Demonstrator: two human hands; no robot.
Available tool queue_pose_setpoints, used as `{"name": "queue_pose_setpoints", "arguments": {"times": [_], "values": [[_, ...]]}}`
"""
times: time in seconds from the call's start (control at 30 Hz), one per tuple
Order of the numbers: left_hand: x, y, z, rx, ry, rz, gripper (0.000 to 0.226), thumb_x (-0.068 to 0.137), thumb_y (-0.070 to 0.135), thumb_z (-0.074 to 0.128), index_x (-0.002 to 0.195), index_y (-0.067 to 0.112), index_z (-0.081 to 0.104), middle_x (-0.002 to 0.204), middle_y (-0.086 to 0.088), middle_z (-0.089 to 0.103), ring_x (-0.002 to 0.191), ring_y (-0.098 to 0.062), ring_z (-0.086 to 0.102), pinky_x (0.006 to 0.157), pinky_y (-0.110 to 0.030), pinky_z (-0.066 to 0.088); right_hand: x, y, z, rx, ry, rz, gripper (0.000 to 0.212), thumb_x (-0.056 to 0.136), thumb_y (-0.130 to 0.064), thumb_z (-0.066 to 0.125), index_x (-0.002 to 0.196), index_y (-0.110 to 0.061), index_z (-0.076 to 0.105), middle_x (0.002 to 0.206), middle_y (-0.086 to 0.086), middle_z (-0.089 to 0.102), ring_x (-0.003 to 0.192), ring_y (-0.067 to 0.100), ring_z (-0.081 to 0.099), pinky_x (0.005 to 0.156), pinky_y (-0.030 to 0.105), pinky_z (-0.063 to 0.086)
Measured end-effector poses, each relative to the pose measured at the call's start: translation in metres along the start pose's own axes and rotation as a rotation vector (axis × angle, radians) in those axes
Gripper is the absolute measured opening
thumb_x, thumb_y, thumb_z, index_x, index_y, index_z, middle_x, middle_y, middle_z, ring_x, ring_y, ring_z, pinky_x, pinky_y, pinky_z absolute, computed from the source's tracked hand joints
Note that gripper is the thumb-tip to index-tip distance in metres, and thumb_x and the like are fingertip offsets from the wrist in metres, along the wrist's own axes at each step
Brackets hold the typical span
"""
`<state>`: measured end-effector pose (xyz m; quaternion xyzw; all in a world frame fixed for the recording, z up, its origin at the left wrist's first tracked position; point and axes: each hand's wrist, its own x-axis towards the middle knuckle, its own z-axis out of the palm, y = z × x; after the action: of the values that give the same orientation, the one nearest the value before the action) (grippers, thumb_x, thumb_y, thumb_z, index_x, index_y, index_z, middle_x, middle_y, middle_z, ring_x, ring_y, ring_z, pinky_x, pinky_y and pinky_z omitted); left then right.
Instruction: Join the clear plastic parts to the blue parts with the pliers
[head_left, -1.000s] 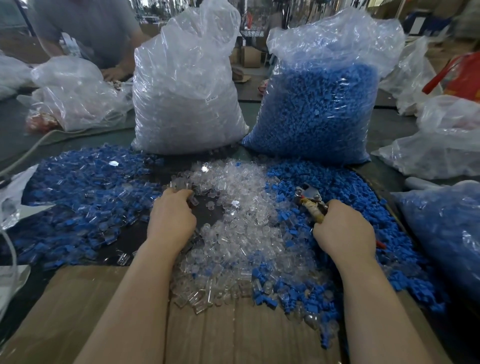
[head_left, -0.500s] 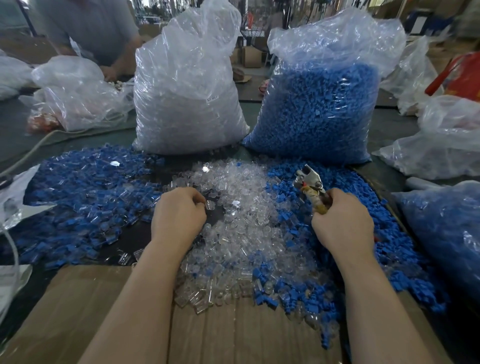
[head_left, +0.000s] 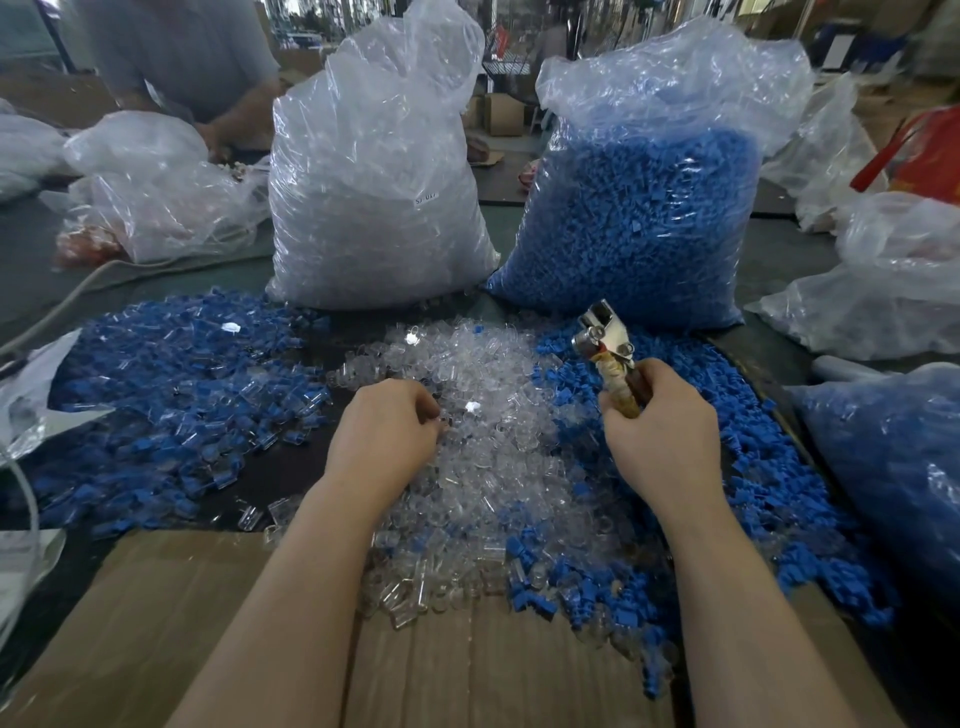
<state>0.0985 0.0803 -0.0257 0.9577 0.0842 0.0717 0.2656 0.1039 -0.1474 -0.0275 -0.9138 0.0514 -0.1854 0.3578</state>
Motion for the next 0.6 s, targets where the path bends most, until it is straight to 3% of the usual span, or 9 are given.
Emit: {"name": "queue_pose_setpoints", "arguments": {"times": [0.27,0.4,0.6], "values": [[0.000,0.002,-0.001,0.035,0.008,0.001,0.017,0.091,0.030,0.065,0.106,0.023,0.071,0.099,0.003,0.072,0.092,-0.017,0.064,0.084,-0.034,0.054,-0.001,-0.001,-0.001,-0.264,-0.089,-0.029,0.014,0.090,-0.032,0.060,0.087,-0.022,0.050,0.076,-0.003,0.056,0.064,0.019,0.049,0.055,0.033,0.035],[0.000,0.006,-0.004,0.034,0.041,0.026,0.017,0.092,0.036,0.065,0.101,0.024,0.071,0.088,0.008,0.067,0.082,-0.012,0.060,0.074,-0.030,0.050,0.001,-0.004,-0.003,-0.332,-0.241,0.051,0.026,0.091,-0.042,0.060,0.098,-0.019,0.051,0.097,0.005,0.059,0.086,0.029,0.057,0.075,0.040,0.047],[-0.011,0.033,-0.006,-0.020,0.072,0.152,0.010,0.093,0.033,0.064,0.094,0.027,0.072,0.073,0.017,0.060,0.069,0.001,0.056,0.059,-0.018,0.039,0.007,-0.006,-0.012,-0.283,-0.406,0.205,0.048,0.086,-0.031,0.065,0.127,-0.017,0.045,0.121,0.009,0.052,0.106,0.030,0.054,0.094,0.046,0.046]]}}
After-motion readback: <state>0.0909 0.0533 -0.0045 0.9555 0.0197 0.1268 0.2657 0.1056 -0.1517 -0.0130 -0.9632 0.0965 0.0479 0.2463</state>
